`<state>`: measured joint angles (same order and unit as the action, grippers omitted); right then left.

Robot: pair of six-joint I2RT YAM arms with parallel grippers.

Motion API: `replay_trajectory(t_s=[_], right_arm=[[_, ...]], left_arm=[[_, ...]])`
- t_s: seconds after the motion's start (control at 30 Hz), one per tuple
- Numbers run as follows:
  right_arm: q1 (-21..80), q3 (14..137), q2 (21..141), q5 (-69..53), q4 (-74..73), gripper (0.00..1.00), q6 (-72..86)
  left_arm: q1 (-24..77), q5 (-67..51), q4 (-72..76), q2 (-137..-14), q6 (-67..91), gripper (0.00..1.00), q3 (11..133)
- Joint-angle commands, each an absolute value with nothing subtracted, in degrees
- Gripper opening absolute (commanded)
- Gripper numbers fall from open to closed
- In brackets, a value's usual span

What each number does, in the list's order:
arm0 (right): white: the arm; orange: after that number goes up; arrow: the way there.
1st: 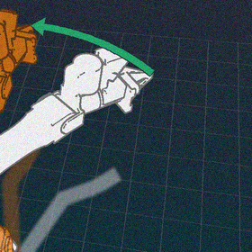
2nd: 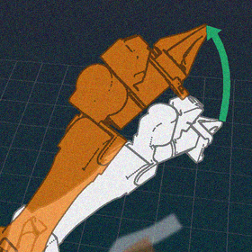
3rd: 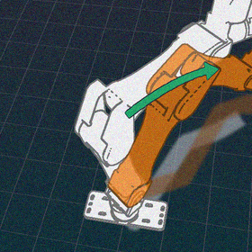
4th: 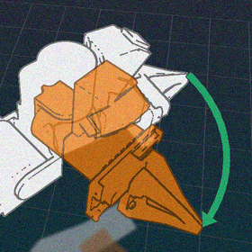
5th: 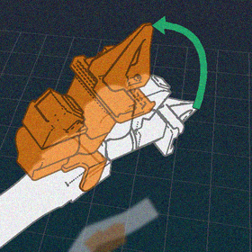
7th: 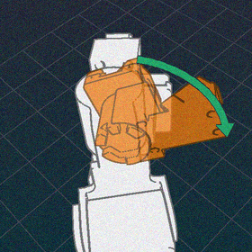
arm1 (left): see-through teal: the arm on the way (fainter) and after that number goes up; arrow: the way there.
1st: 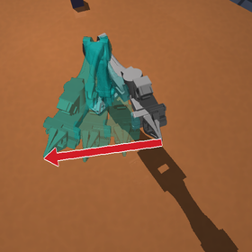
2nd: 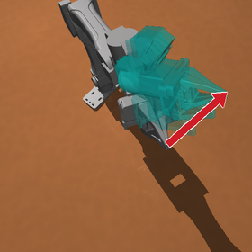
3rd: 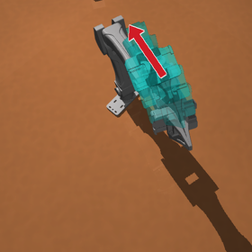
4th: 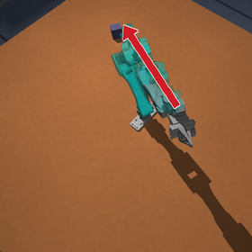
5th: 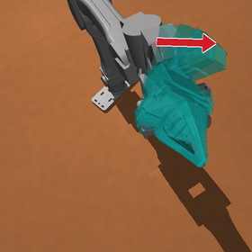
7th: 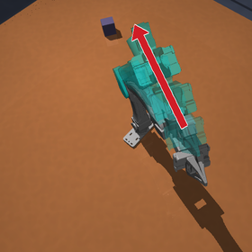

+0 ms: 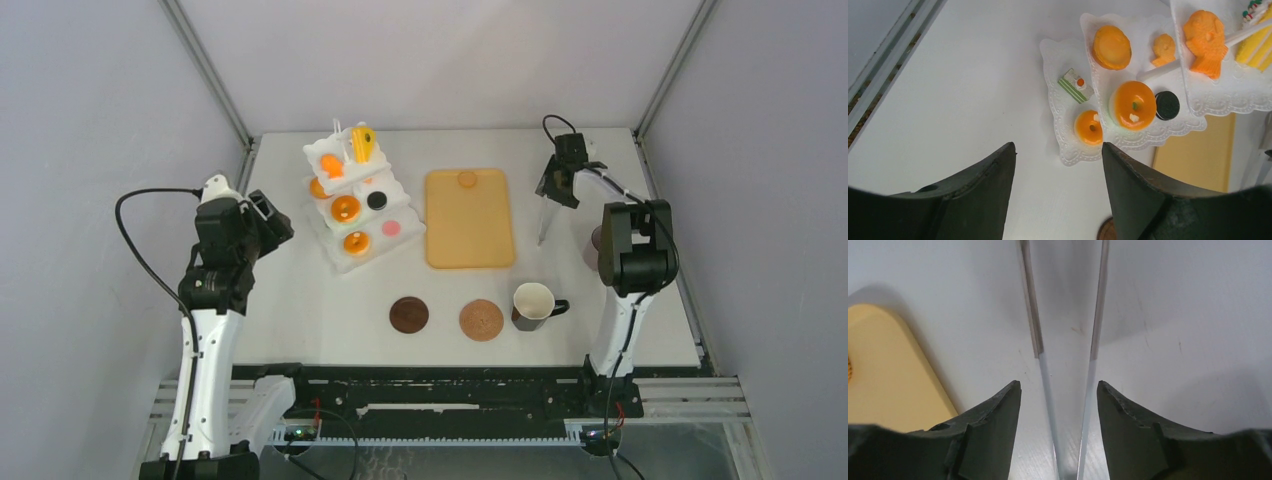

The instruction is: Serve the afternoon tea

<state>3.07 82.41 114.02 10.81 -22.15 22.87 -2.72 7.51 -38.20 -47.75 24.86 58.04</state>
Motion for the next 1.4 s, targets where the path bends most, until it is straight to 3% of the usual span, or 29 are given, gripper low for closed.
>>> replay_trajectory(t_s=[0.0,0.23,0.57,0.8,0.93,1.07,1.2,1.37], right_arm=[[2.4,87.94,113.33,10.89,-27.46,0.66,22.17],[2.35,86.08,100.38,8.48,-29.71,0.69,22.66],[5.38,66.27,71.91,6.86,-37.21,0.69,25.93],[-1.78,47.74,55.57,-6.62,-39.62,0.68,28.36],[-5.81,43.73,50.52,-3.6,-42.16,0.68,28.41],[-6.24,43.64,49.81,4.19,-41.28,0.68,28.73],[-6.64,44.36,56.36,10.81,-37.59,0.67,25.78],[-8.67,44.77,66.57,9.76,-35.22,0.67,22.79]], left_arm=[[-3.07,2.79,-36.21,-46.02,22.93,0.7,58.13],[0.26,3.26,-38.67,-44.91,21.89,0.81,59.48],[23.7,10.32,-39.73,-41.87,25.54,0.83,56.87],[32.47,10.42,-38.07,-43.09,26.25,0.84,56.04],[35.95,8.48,-37.09,-44.74,24.25,0.86,58.22],[39.45,8.85,-35.67,-45.97,23.05,0.86,59.49],[40.21,9.22,-33.96,-46.53,23.35,0.86,58.89],[40.28,9.85,-33.6,-46.92,22.89,0.86,59.06]])
